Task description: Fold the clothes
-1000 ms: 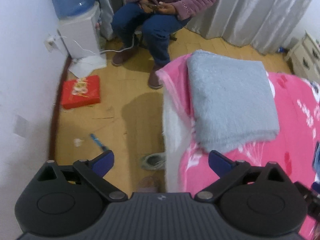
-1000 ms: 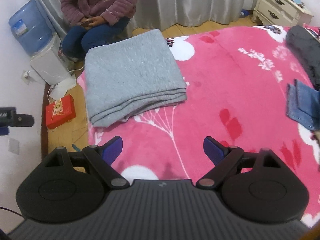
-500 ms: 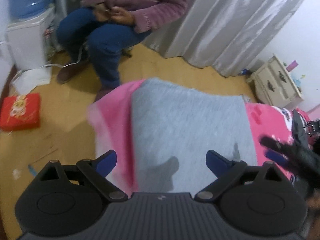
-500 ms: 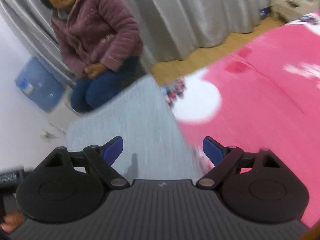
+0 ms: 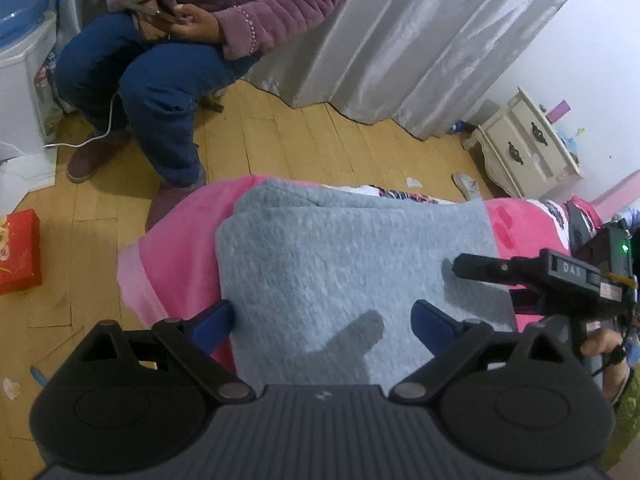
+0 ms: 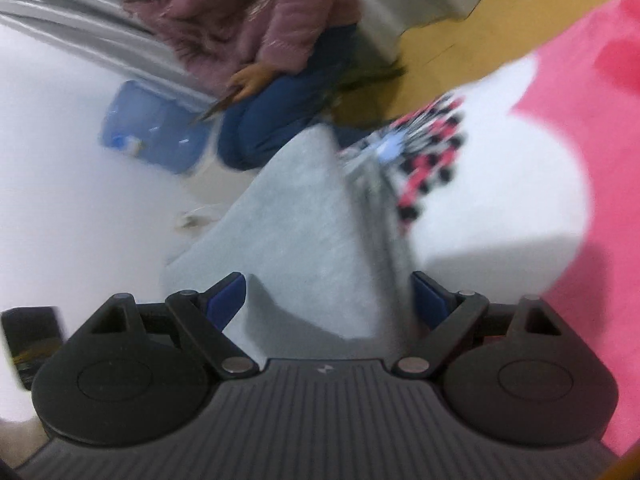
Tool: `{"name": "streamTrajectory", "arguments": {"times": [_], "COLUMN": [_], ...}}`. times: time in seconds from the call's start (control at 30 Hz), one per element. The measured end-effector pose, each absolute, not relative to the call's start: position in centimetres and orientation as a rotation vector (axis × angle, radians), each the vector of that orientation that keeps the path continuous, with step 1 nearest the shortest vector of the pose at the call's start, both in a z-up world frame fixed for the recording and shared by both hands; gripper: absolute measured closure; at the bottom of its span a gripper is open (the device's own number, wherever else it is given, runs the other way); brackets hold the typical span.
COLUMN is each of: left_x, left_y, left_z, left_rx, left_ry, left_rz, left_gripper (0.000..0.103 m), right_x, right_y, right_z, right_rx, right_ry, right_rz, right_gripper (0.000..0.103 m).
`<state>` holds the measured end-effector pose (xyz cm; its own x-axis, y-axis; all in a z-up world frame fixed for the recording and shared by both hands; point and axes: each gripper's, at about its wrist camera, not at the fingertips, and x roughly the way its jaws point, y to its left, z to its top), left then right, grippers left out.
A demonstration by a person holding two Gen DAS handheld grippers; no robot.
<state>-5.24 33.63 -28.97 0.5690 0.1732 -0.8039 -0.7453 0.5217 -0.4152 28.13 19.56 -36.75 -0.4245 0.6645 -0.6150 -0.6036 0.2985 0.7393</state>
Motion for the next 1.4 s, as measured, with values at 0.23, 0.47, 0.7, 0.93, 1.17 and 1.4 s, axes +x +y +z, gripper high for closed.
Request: {"name": "streamTrajectory", "arguments": {"times": [0.23, 0.47, 0.7, 0.93, 1.17, 1.4], "left_x": [-4.1, -4.1, -3.4, -1.7, -2.4, -4.5], "left_y": [34.2, 33.9, 33.7, 33.5, 33.2, 33.3], "left_z": [-29.9, -30.3, -29.2, -29.2, -30.6, -25.7], "left_rx": [-0.805, -0.787, -0.79, -0.748, -0.722, -0.686], "left_ry": [0.814, 0.818, 0.804, 0.793, 0.864, 0.73], "left_rz": [0.602, 0.59, 0.564, 0.52, 0.551, 0.637], "left_gripper": [0.008, 0.009, 0.011, 0.012, 0.017, 0.017], "right_x": [27.7, 28.6, 28.1, 27.9, 28.3, 26.3], "right_y": [21.5, 20.7, 18.8, 17.5, 19.5, 19.0], "right_z": [-37.1, -37.9, -36.8, -35.5, -36.7, -33.1], "right_rx": [0.1, 0.189, 0.232, 0.238, 0.154, -0.009], "right_ry": [1.462, 1.481, 1.419, 1.354, 1.366, 1.194], "right_rz": [1.486, 1.47, 1.434, 1.421, 1.369, 1.313], "right_gripper": [0.026, 0.05, 0.065, 0.066, 0.05, 0.044]}}
